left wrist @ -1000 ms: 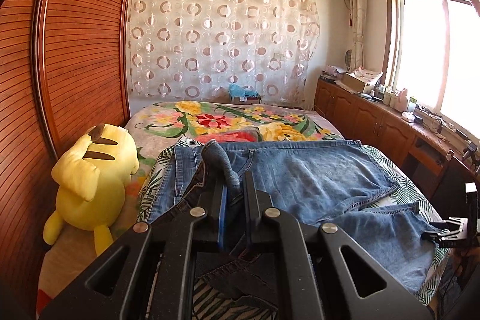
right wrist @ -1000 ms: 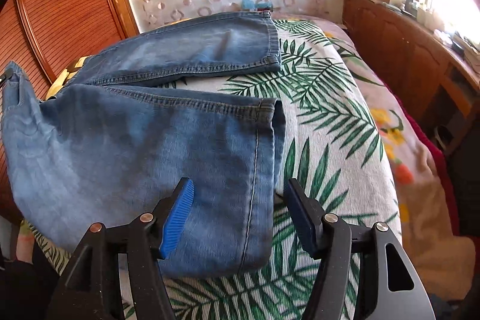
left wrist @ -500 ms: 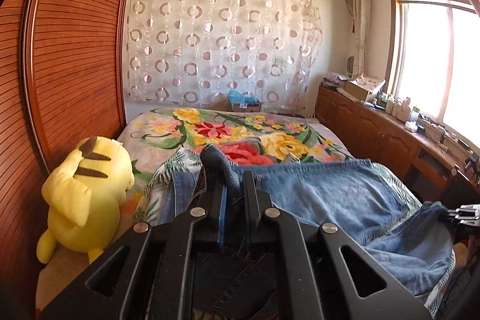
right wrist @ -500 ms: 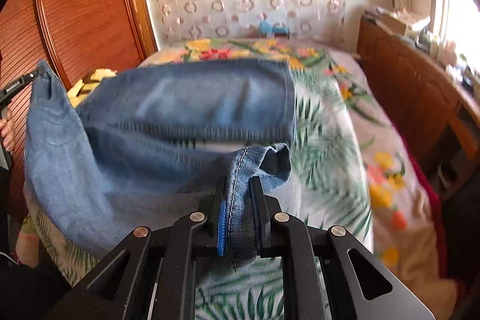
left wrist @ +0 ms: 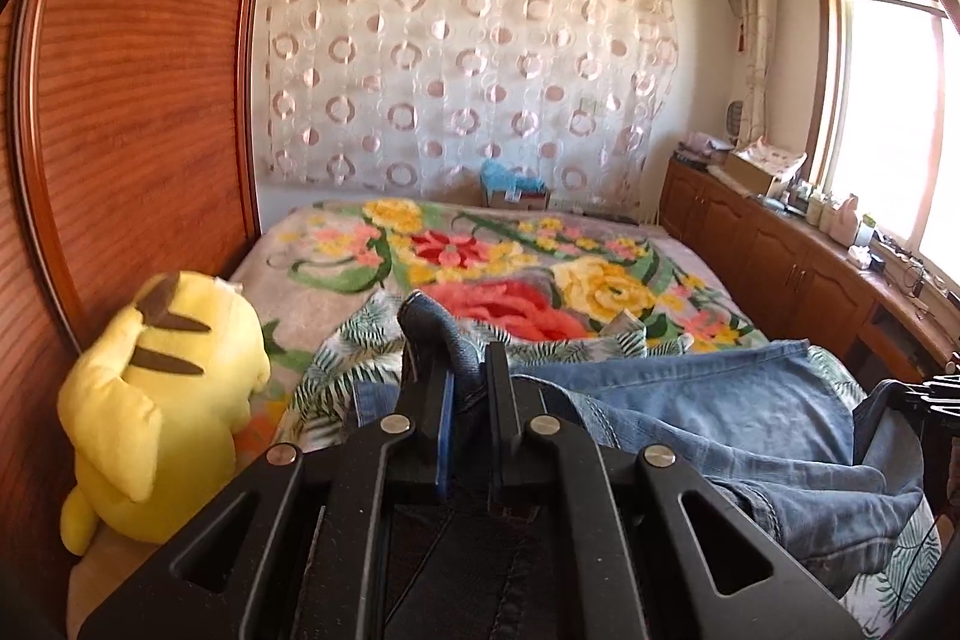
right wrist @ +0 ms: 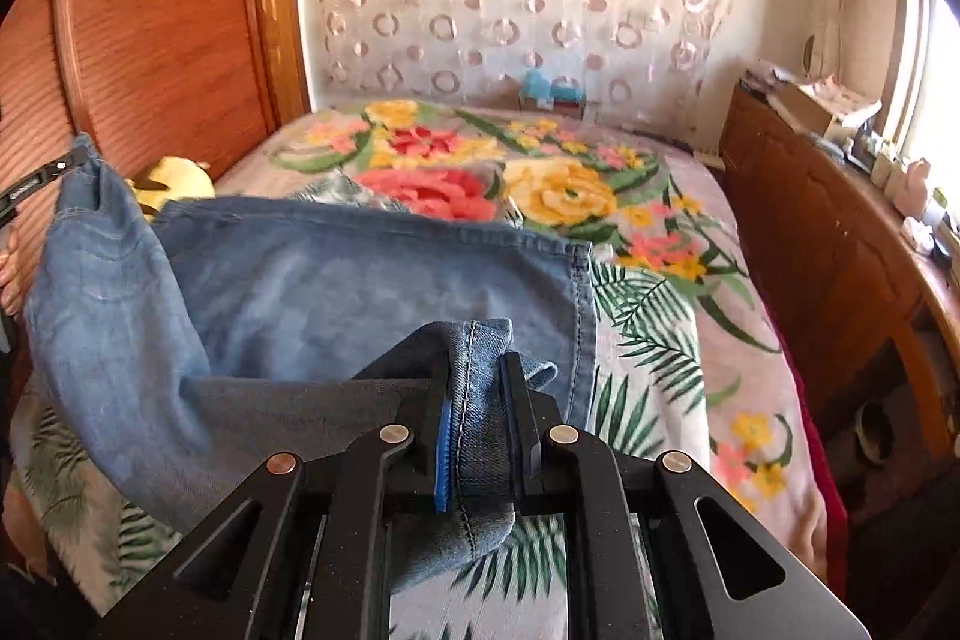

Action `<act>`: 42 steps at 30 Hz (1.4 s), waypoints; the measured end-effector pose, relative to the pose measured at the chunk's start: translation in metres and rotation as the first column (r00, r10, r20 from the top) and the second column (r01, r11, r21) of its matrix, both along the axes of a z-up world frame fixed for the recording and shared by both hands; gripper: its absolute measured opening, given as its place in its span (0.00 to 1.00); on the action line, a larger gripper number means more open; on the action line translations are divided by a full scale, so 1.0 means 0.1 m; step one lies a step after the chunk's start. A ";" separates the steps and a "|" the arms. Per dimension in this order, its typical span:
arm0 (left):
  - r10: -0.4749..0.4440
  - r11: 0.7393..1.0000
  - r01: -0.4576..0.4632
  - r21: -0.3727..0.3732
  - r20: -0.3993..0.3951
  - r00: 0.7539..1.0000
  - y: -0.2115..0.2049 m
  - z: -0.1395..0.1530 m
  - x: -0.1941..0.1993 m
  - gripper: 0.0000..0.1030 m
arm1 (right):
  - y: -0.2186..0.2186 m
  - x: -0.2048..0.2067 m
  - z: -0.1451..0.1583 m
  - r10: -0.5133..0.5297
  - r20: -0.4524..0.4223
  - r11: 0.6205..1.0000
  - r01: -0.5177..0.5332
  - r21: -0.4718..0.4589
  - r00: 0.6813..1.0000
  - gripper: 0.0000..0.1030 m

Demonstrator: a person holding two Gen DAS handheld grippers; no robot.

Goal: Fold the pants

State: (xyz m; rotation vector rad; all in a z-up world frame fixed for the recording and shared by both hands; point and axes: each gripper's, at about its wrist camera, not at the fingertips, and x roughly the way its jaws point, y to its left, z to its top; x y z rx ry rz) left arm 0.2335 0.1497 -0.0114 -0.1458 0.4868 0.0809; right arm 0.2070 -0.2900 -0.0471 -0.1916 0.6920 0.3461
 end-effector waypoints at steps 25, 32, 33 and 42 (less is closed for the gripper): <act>0.046 0.998 -0.039 0.050 -0.144 0.989 0.03 -0.30 0.42 0.10 | -0.26 -0.21 -0.02 -0.074 0.014 0.995 0.073 0.073 0.997 0.47; 0.049 0.998 -0.042 0.056 -0.144 0.988 0.01 -0.29 0.40 0.10 | -0.40 -0.33 -0.23 -0.073 -0.056 0.992 0.079 0.100 0.996 0.48; 0.050 0.998 -0.042 0.057 -0.143 0.988 0.00 -0.29 0.38 0.10 | -0.39 -0.32 -0.25 -0.064 -0.062 0.991 0.071 0.112 0.996 0.47; 0.051 0.997 -0.043 0.060 -0.147 0.988 0.04 -0.28 0.35 0.10 | -0.32 -0.10 -0.44 0.040 -0.126 0.985 -0.018 0.173 0.991 0.47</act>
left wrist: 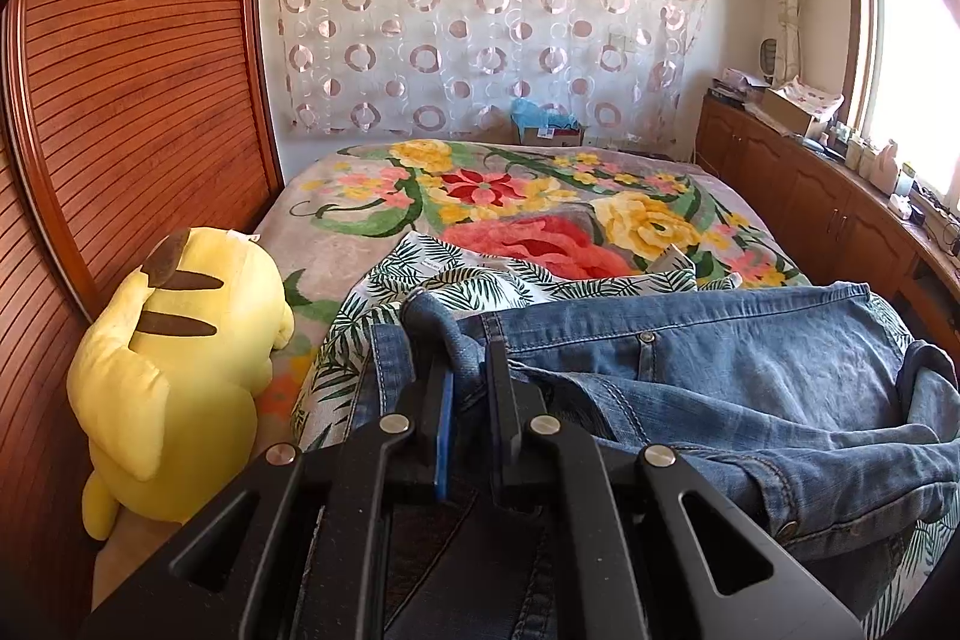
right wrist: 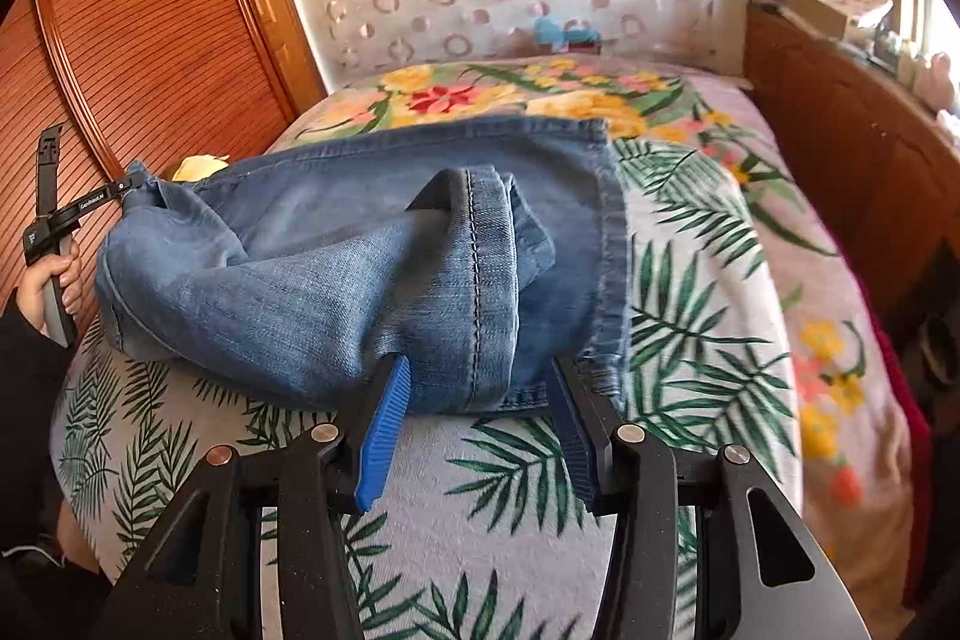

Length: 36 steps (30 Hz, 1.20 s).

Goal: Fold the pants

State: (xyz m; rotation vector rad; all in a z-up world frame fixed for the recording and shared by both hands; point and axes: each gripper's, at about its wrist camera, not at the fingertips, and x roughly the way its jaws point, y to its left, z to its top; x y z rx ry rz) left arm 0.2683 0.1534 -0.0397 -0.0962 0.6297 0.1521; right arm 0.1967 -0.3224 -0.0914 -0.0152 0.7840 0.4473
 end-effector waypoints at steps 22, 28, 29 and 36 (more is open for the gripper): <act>0.022 1.000 -0.022 -0.006 0.042 0.999 0.10 0.17 0.15 0.10 | -0.38 -0.01 0.73 0.017 0.100 0.998 -0.023 0.056 0.995 0.13; 0.023 1.000 -0.023 -0.008 0.038 0.999 0.11 0.15 0.29 0.10 | -0.44 0.19 1.11 -0.043 0.174 0.998 0.034 0.055 0.984 0.12; 0.024 1.000 -0.023 -0.013 0.031 0.999 0.12 0.13 0.32 0.10 | -0.42 0.25 1.13 -0.050 0.175 0.998 0.042 0.050 0.983 0.12; 0.032 0.999 -0.031 -0.018 0.009 0.999 0.20 -0.02 0.39 0.10 | -0.08 0.76 0.96 -0.075 0.136 0.997 0.079 -0.023 0.988 0.11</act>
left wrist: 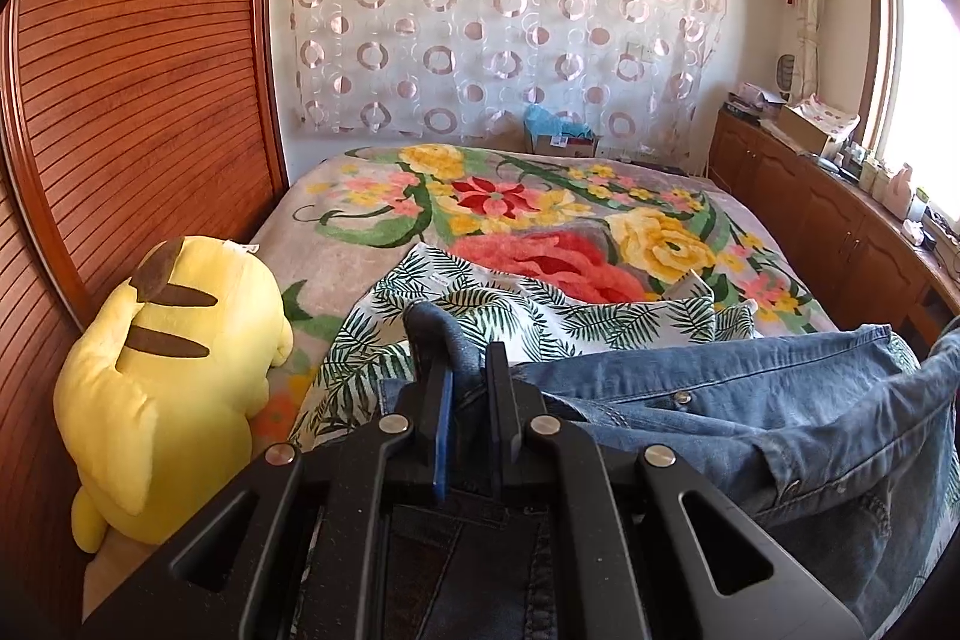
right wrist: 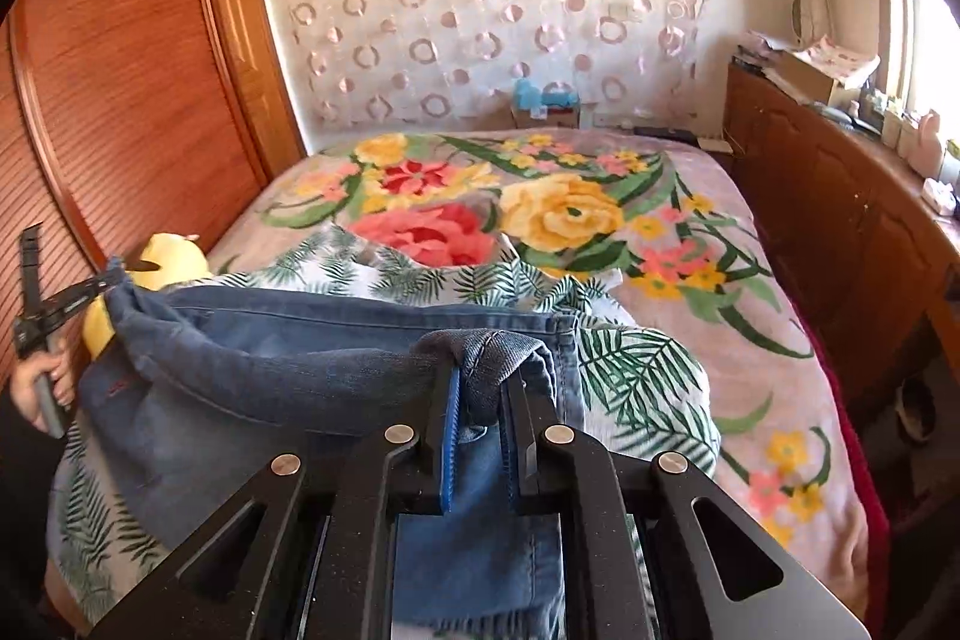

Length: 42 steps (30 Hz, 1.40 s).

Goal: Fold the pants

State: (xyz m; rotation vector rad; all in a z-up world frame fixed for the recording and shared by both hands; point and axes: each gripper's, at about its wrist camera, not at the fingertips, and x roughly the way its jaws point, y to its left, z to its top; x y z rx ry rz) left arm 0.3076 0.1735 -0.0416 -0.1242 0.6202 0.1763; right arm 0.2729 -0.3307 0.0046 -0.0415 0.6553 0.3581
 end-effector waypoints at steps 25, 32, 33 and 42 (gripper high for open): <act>-0.039 0.999 0.039 -0.017 -0.008 0.999 0.01 0.05 -0.08 0.79 | 0.45 0.79 -0.19 -0.034 -0.079 0.999 0.031 -0.035 0.996 0.11; -0.067 0.998 0.067 0.001 -0.009 0.998 -0.14 0.08 -0.23 0.79 | 0.42 0.78 -0.19 -0.045 -0.068 0.999 0.042 -0.033 0.997 0.11; -0.074 0.997 0.074 0.000 -0.006 0.997 -0.15 0.09 -0.25 0.79 | 0.41 0.76 -0.18 -0.044 -0.067 0.999 0.042 -0.027 0.997 0.11; -0.148 0.989 0.148 -0.006 -0.032 0.988 -0.43 -0.01 -0.37 0.79 | 0.45 0.59 -0.16 -0.067 -0.027 0.994 0.064 -0.090 0.997 0.47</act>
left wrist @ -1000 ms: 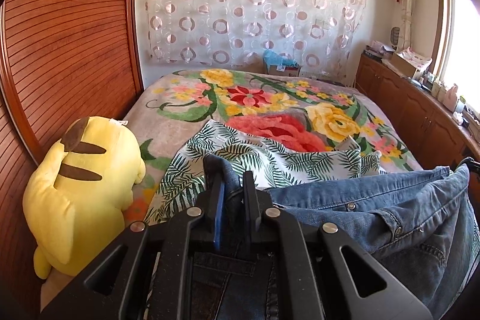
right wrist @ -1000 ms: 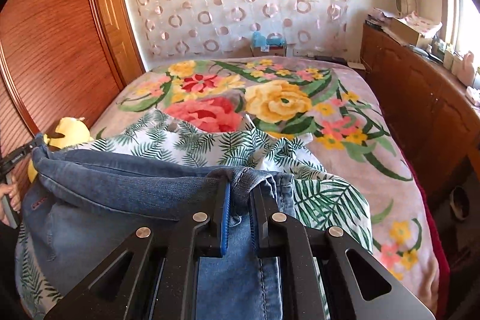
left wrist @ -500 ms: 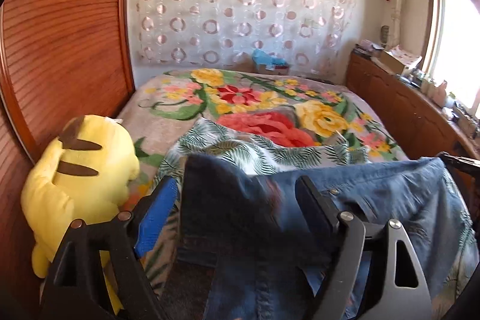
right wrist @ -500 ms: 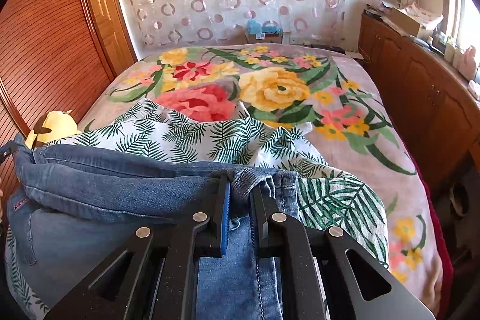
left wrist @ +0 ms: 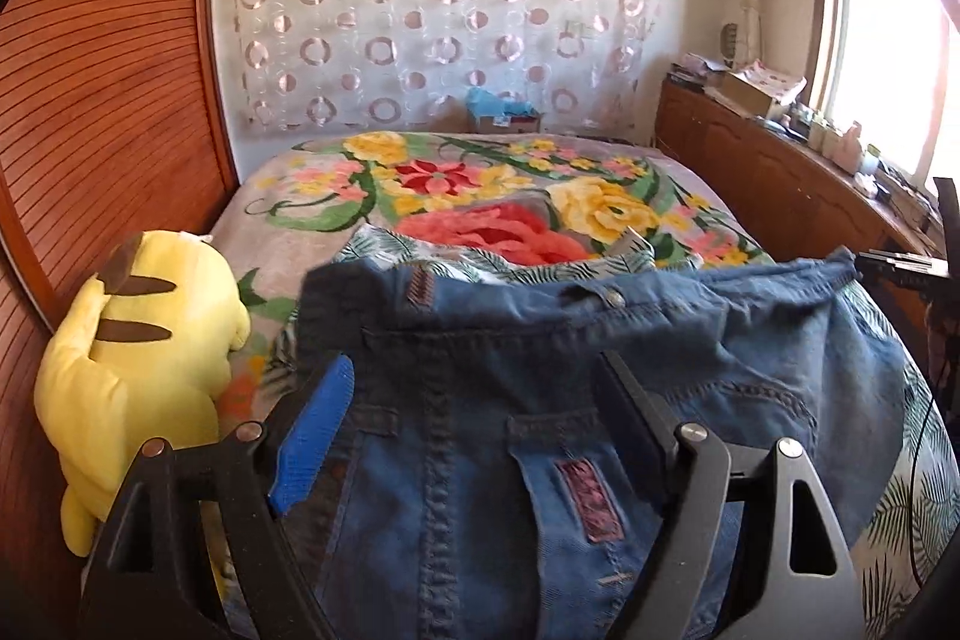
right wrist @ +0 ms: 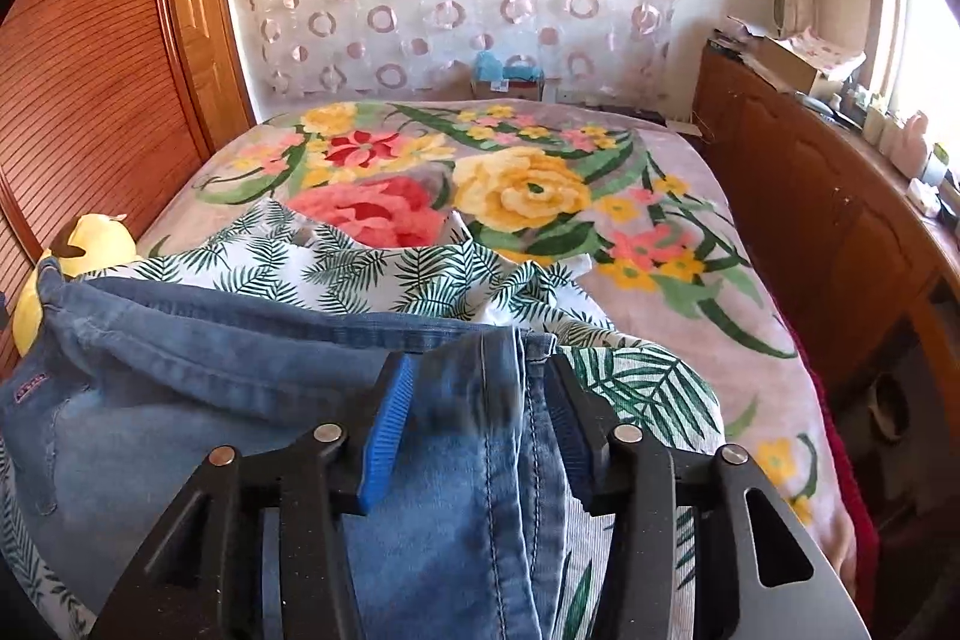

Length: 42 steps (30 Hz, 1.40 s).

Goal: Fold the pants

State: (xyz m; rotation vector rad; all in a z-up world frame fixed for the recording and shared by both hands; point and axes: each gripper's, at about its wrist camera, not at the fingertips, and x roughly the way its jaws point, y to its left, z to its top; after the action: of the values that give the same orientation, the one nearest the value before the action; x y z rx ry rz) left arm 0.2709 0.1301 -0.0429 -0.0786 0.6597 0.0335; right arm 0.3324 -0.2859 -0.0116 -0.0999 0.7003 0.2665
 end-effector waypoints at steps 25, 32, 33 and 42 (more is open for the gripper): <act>-0.041 0.999 0.041 0.008 -0.060 0.997 -0.27 -0.14 -0.28 0.79 | 0.28 0.61 -0.21 -0.043 -0.049 0.994 0.037 -0.104 0.998 0.51; -0.035 0.999 0.035 0.000 -0.051 0.998 -0.29 -0.11 -0.49 0.79 | -0.01 -0.11 -0.20 0.024 -0.055 0.999 -0.026 -0.027 0.998 0.51; -0.035 0.999 0.035 0.001 -0.050 0.998 -0.30 -0.11 -0.51 0.79 | -0.07 -0.22 -0.22 0.033 -0.064 0.999 -0.035 -0.019 0.997 0.51; -0.021 1.000 0.021 -0.006 -0.045 0.999 -0.31 -0.10 -0.62 0.79 | -0.51 -0.60 -0.35 0.011 -0.118 0.999 -0.006 0.049 0.993 0.51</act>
State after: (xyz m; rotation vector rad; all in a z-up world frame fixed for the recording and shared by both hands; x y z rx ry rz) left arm 0.2087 0.0996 -0.0525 -0.0764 0.7058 0.0137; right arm 0.2724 -0.3366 -0.0461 -0.0410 0.8111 0.2991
